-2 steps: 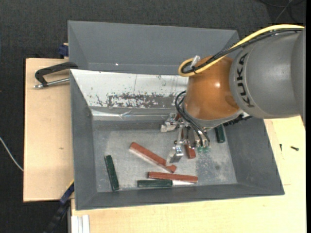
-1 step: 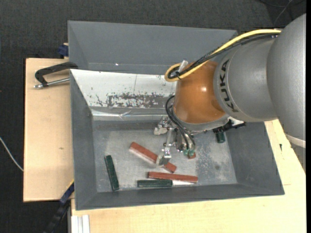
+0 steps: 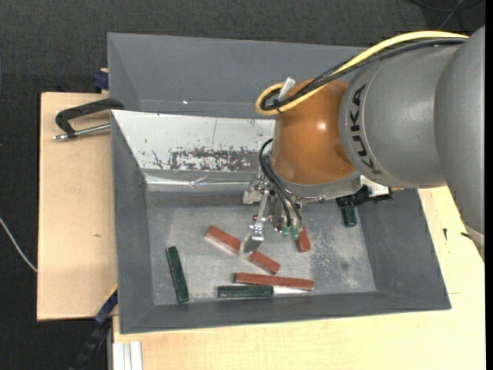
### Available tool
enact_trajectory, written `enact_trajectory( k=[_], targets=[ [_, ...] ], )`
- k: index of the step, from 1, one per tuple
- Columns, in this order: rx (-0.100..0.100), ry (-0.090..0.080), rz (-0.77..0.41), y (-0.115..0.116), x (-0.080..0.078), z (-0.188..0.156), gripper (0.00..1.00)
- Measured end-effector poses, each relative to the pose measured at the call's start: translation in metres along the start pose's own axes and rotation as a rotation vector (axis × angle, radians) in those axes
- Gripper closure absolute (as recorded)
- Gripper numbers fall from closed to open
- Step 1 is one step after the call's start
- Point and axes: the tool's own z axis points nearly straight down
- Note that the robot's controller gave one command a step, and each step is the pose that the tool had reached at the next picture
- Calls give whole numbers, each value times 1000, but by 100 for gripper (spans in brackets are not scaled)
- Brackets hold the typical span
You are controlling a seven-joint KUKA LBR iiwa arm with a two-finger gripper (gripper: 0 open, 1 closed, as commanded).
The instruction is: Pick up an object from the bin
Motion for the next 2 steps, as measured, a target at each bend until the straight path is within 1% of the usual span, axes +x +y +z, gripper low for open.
enact_trajectory(
  k=[1,2],
  targets=[
    [1,4,82,1,7,73,0],
    [-1,-1,87,1,5,67,100]
  ],
)
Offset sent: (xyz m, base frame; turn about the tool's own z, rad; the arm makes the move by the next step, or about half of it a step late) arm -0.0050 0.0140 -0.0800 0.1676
